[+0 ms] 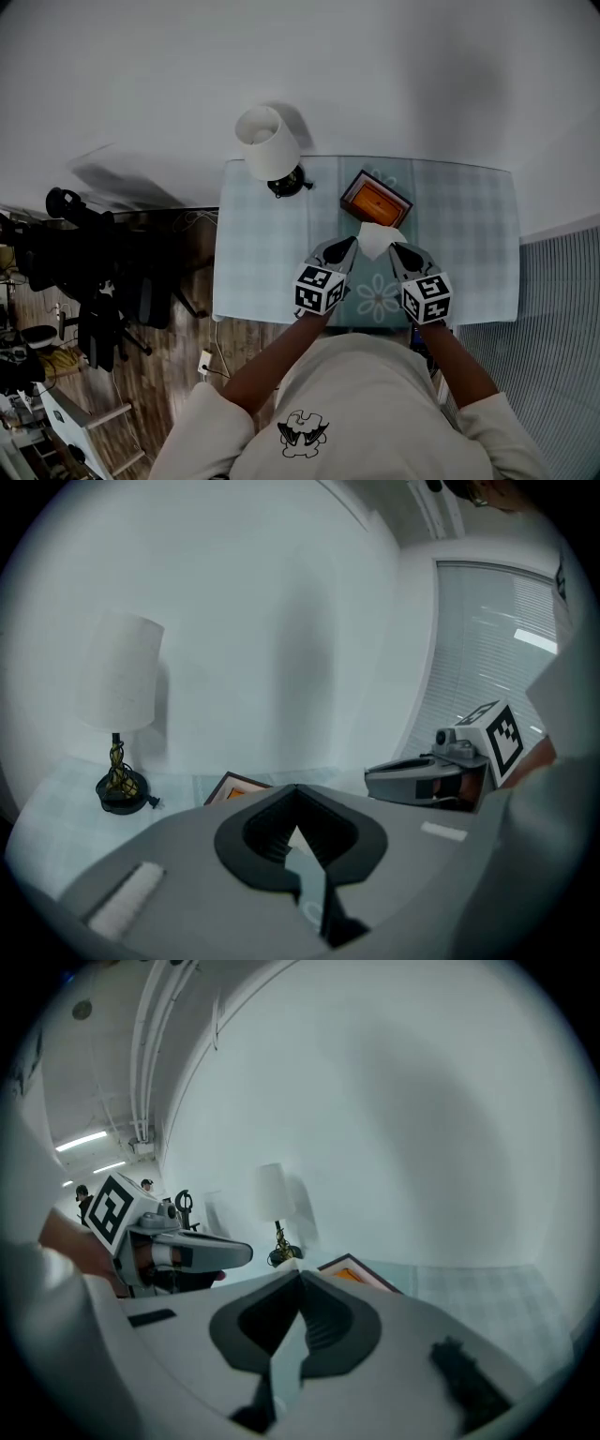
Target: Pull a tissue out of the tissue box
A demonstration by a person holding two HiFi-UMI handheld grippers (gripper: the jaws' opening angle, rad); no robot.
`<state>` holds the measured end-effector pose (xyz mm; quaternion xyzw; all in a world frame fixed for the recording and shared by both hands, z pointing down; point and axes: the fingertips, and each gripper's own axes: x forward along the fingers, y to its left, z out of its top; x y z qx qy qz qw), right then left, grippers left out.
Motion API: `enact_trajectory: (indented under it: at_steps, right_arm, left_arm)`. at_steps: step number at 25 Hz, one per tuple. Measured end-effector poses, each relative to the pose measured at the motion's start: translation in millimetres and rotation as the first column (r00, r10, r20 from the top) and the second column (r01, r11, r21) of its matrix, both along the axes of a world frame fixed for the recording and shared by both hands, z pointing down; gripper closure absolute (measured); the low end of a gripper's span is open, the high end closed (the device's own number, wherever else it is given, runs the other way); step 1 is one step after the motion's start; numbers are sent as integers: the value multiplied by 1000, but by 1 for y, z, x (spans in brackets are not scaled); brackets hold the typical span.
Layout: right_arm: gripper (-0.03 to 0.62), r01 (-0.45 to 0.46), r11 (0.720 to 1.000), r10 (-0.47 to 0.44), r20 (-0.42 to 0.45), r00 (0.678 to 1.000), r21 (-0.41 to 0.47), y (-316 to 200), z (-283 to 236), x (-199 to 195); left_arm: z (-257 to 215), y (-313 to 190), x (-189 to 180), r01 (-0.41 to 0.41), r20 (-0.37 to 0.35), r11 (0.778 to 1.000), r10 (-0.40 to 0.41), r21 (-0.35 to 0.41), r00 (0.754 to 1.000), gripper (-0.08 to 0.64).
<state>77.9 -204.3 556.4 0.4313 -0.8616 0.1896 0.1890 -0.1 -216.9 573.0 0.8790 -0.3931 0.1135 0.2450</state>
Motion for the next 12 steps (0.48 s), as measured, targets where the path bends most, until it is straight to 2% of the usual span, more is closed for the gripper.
enact_trajectory:
  at_steps: [7, 12]
  right_arm:
    - [578, -49, 998, 45, 117, 992, 31, 30, -30, 7]
    - [578, -53, 998, 45, 168, 985, 45, 47, -39, 0]
  left_arm:
    - [-36, 31, 6, -19, -36, 998, 21, 63, 999, 554]
    - [-49, 45, -3, 8, -89, 999, -3, 48, 996, 554]
